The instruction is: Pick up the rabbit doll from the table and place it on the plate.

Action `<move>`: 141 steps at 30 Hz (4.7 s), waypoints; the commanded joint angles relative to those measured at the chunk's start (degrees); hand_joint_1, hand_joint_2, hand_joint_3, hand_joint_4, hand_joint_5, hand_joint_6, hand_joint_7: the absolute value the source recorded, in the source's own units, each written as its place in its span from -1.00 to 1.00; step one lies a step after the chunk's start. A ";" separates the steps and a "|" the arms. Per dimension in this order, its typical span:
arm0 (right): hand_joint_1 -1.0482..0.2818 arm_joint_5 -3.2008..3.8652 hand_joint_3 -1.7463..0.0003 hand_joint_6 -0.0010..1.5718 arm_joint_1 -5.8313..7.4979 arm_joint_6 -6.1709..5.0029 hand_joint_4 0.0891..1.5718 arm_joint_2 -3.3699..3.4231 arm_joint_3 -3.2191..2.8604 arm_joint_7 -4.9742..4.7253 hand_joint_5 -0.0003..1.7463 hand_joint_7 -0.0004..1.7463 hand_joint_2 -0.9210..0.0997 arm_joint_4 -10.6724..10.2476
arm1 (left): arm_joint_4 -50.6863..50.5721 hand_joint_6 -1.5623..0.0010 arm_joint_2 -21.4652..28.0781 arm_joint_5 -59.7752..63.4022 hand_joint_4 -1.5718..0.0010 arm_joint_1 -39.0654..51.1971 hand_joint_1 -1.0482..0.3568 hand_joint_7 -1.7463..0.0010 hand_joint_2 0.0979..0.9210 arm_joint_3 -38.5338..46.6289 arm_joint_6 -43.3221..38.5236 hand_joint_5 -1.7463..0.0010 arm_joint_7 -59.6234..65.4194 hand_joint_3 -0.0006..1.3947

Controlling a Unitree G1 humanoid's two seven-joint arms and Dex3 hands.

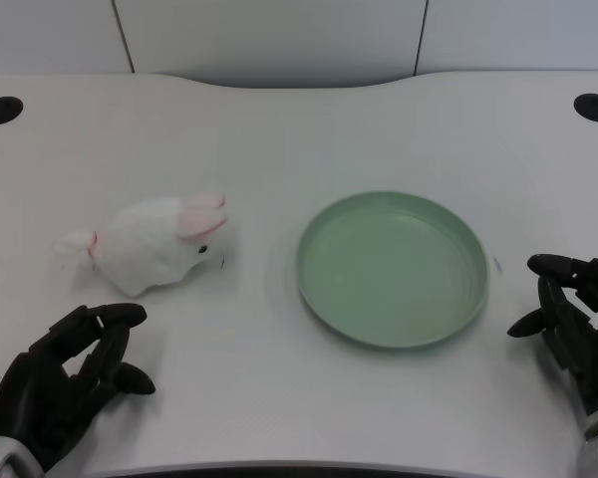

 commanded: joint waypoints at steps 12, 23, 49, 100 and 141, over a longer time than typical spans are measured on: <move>-0.06 -0.16 0.60 0.05 0.07 -0.40 0.13 -0.69 -0.06 -0.67 0.64 0.08 -1.00 -0.15 | -1.04 0.46 0.09 -0.19 0.51 1.30 -0.33 -0.24 1.00 0.33 0.92 -1.00 0.36 -0.40; -0.07 -0.90 0.62 0.04 -0.12 0.46 0.10 -0.77 0.27 -2.67 0.57 0.03 -1.00 0.38 | -5.91 0.35 1.47 5.74 0.36 1.78 -0.41 -0.11 1.00 -2.71 -8.25 -0.83 0.60 -0.55; -0.05 -0.03 0.63 0.10 -1.28 3.59 0.11 -0.84 0.65 -3.00 0.67 0.01 -1.00 0.95 | -14.80 0.90 28.70 49.01 1.00 -19.81 -0.91 0.98 1.00 -16.50 -24.06 0.82 0.09 -0.82; -0.03 2.92 0.62 0.06 2.25 -2.29 0.10 0.58 -2.23 3.90 0.61 -0.06 -1.00 -0.89 | 56.90 0.83 8.31 64.91 0.88 -55.36 -1.00 0.97 0.79 -50.48 -15.15 0.93 10.78 -1.00; -0.03 1.72 0.66 0.11 2.41 -3.28 0.15 1.18 -1.93 1.27 0.57 -0.12 -1.00 -0.14 | 55.39 -0.47 11.48 67.34 -0.04 -59.10 0.12 0.83 0.91 -51.22 -22.87 0.06 26.98 -0.98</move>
